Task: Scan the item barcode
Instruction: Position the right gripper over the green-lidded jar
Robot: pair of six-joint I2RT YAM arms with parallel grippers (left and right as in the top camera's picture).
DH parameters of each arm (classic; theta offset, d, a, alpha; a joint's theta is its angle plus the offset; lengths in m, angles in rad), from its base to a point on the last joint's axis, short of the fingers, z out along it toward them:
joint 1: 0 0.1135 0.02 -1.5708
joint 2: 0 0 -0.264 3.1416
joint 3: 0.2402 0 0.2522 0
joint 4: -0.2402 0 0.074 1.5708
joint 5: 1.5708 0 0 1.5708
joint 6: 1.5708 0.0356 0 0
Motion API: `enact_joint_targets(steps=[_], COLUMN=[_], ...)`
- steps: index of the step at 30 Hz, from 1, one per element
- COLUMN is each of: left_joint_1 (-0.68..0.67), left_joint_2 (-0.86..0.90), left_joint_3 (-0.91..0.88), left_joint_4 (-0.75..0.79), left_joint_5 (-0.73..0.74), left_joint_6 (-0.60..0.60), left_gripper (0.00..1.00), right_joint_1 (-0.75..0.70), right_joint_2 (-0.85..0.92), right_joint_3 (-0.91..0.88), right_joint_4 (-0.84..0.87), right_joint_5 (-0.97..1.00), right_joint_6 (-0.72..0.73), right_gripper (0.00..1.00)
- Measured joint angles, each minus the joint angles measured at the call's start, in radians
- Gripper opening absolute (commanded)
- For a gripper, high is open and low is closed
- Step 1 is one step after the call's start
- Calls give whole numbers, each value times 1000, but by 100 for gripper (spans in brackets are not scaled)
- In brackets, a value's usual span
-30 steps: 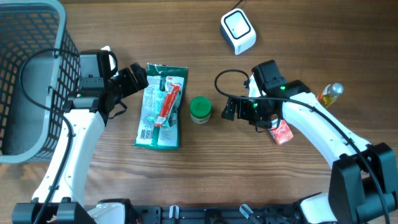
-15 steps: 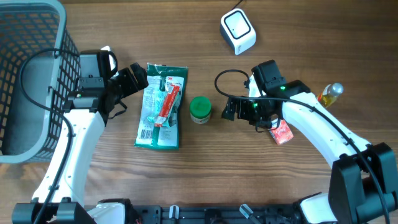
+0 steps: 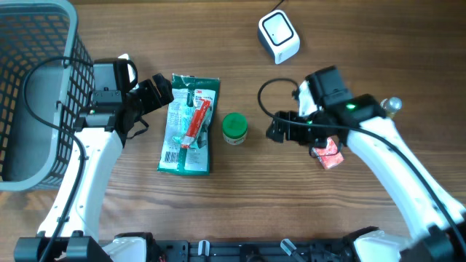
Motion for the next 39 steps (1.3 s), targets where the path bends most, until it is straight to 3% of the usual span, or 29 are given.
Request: enact_joint_targets(steps=[7, 12, 18, 25, 33, 39], left_joint_1=[0, 0, 0, 0, 0, 0], left_joint_2=[0, 0, 0, 0, 0, 0], left_joint_3=[0, 0, 0, 0, 0, 0], left_joint_4=[0, 0, 0, 0, 0, 0], left_joint_5=[1, 0, 0, 1, 0, 1], left_joint_6=[0, 0, 0, 0, 0, 0], left_gripper=[100, 100, 100, 100, 100, 100], right_joint_1=[77, 290, 457, 473, 473, 473], right_joint_2=[-36, 4, 180, 302, 415, 449], right_joint_3=[170, 171, 171, 171, 171, 171], right_joint_4=[2, 43, 162, 306, 348, 348], right_joint_5=[94, 381, 627, 679, 693, 693], right_joint_6=[18, 148, 274, 291, 286, 266], right_gripper=[96, 100, 97, 95, 96, 84])
